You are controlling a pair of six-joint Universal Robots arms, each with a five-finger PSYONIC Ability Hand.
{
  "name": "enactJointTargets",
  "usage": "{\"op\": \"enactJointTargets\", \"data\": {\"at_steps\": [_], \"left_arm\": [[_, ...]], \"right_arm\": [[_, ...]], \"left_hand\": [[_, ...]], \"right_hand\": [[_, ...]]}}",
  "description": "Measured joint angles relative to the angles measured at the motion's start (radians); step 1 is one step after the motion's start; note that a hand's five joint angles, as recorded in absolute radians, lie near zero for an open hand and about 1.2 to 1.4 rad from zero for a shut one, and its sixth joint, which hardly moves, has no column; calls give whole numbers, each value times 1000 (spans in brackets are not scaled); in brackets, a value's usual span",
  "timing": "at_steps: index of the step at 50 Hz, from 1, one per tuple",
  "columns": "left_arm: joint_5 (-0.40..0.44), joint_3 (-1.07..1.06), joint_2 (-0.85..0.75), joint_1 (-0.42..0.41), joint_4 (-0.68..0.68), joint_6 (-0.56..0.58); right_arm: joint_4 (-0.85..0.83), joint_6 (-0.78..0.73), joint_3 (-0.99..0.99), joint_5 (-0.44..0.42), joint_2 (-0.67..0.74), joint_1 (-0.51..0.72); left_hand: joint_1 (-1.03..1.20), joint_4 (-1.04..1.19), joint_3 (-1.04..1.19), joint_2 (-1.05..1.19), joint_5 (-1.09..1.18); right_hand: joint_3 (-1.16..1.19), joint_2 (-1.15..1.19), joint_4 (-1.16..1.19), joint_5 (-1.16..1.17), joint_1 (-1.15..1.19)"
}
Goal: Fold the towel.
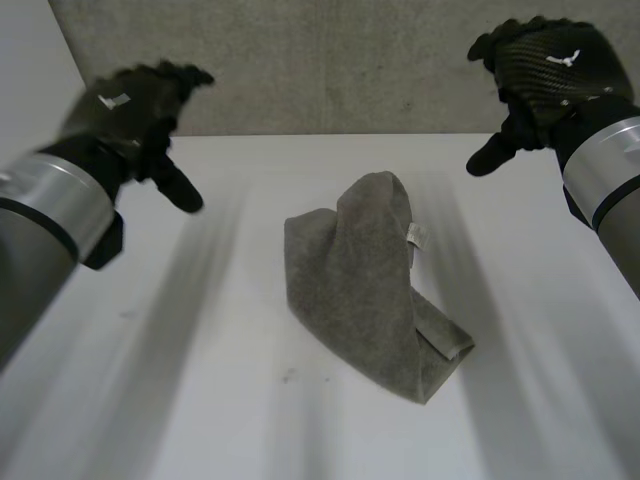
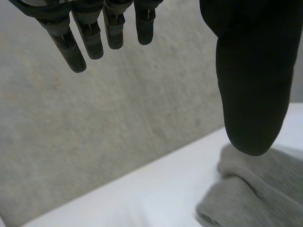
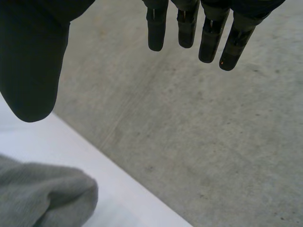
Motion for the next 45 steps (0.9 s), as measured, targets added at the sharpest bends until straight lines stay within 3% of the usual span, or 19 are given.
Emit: {"op": "enactJointTargets", "data": {"at_steps": [10,14,19,25,34,35,37,39,45], "left_arm": [[34,-22,-190,-67,83,18],[70,-19,-268,-75,115,57],[155,-6,-413,-74,194,202],[177,1,-493,-70,280,304],[169,-20,-503,-51,321,331],[168,-27,-497,-48,320,330],[167,-34,-490,-44,319,329],[166,-47,-479,-38,318,327],[166,-60,-466,-29,318,325]], "right_arm": [[162,-73,-6,-34,104,2],[187,-5,15,-38,166,1],[87,218,69,-45,313,4],[-6,341,74,-54,428,12],[-77,493,-54,-59,640,27],[-77,518,-80,-61,666,28],[-76,539,-100,-62,684,28],[-79,565,-119,-62,691,29],[-93,578,-115,-62,652,28]], "left_hand": [[9,5,5,5,0],[9,5,5,5,0],[6,2,2,2,0],[6,1,2,0,0],[6,1,1,0,0],[6,1,1,-1,0],[6,1,1,-1,0],[6,1,1,-1,0],[6,1,1,-1,0]], "right_hand": [[0,0,0,0,0],[0,0,0,0,0],[0,0,0,0,0],[0,0,0,0,0],[7,7,5,5,8],[236,221,224,217,240],[336,339,323,308,342],[793,786,765,716,727],[939,923,928,840,777]]}}
